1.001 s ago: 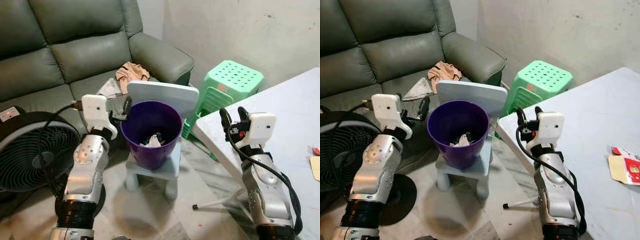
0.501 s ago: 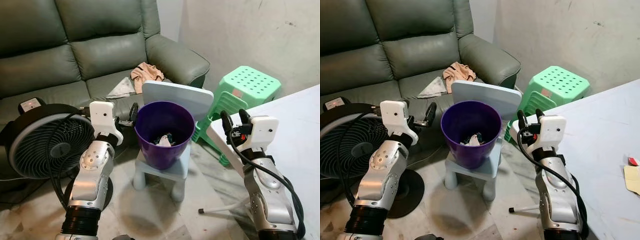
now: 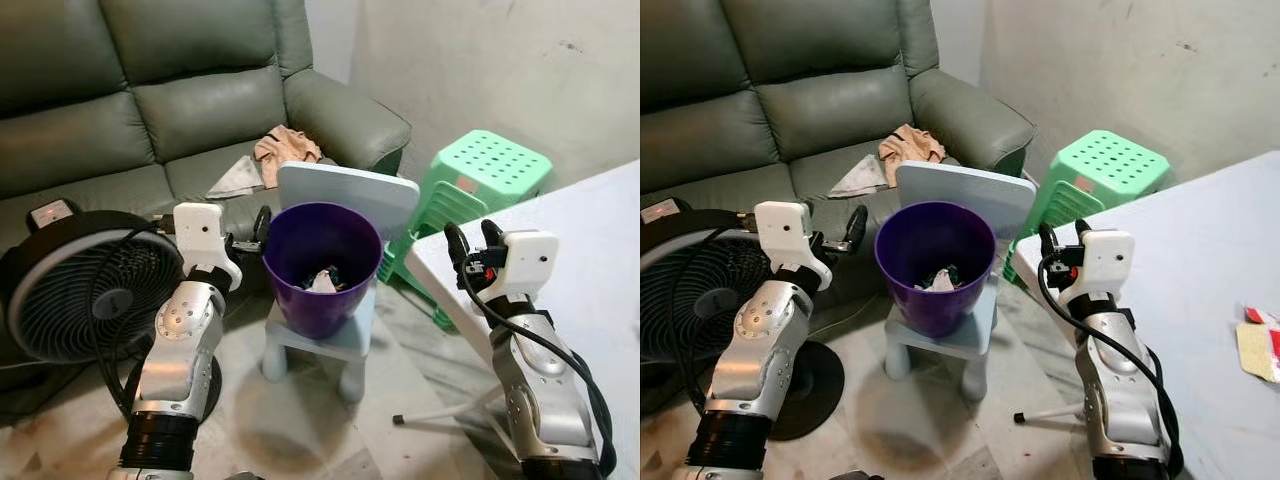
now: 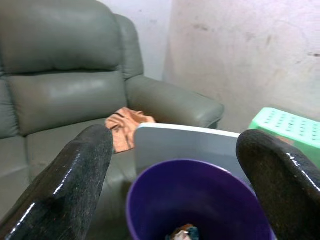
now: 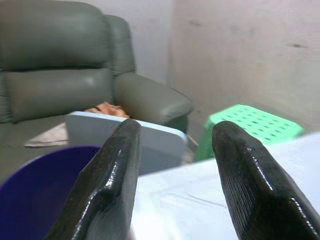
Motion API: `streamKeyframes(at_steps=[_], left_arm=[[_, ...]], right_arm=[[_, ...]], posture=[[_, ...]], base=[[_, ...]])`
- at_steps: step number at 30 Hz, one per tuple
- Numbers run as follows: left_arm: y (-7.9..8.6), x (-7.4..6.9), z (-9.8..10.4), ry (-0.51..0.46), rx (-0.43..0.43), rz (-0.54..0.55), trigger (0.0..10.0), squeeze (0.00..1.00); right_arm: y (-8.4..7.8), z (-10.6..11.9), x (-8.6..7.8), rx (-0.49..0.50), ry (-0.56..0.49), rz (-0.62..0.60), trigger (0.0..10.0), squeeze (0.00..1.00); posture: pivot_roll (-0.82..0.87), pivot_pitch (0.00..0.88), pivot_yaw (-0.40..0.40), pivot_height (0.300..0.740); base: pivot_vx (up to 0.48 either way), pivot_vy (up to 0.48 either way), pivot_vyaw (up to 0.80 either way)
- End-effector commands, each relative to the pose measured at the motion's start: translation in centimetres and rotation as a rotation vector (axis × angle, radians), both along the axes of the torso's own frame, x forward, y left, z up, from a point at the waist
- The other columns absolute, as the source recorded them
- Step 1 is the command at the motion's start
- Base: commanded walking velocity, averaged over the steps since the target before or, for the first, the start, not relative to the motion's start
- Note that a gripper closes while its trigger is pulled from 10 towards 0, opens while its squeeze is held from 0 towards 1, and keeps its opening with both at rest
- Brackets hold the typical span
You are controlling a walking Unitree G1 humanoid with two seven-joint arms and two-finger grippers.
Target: Picking trash to rubbish bin
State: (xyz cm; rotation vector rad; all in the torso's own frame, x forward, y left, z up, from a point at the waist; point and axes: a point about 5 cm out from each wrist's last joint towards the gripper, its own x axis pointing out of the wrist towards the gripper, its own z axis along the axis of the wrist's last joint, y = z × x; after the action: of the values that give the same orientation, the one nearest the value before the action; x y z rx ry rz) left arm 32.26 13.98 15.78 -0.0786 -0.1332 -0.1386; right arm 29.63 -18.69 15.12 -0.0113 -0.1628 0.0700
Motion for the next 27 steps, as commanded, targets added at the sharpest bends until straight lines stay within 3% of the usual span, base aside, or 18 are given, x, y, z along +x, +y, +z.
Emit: streamKeyframes(at_steps=[1, 21, 27], left_arm=[[-0.03, -0.02, 0.13, 0.002, 0.008, -0.001, 10.0, 0.0], [0.79, -0.28, -0.25, 0.033, -0.018, 0.033, 10.0, 0.0], [0.5, -0.34, -0.13, 0.022, -0.028, 0.022, 10.0, 0.0]], right_arm=[[-0.37, 0.31, -0.02, -0.006, -0.003, -0.013, 10.0, 0.0], [-0.55, -0.21, -0.58, 0.007, 0.012, -0.045, 10.0, 0.0], [-0.6, -0.05, -0.88, 0.037, -0.004, -0.043, 10.0, 0.0]], posture=[[-0.02, 0.065, -0.028, 0.74], [-0.03, 0.064, -0.026, 0.74], [-0.03, 0.059, -0.029, 0.74]], base=[[0.0, 0.0, -0.79], [0.0, 0.0, -0.79], [0.0, 0.0, 0.0]])
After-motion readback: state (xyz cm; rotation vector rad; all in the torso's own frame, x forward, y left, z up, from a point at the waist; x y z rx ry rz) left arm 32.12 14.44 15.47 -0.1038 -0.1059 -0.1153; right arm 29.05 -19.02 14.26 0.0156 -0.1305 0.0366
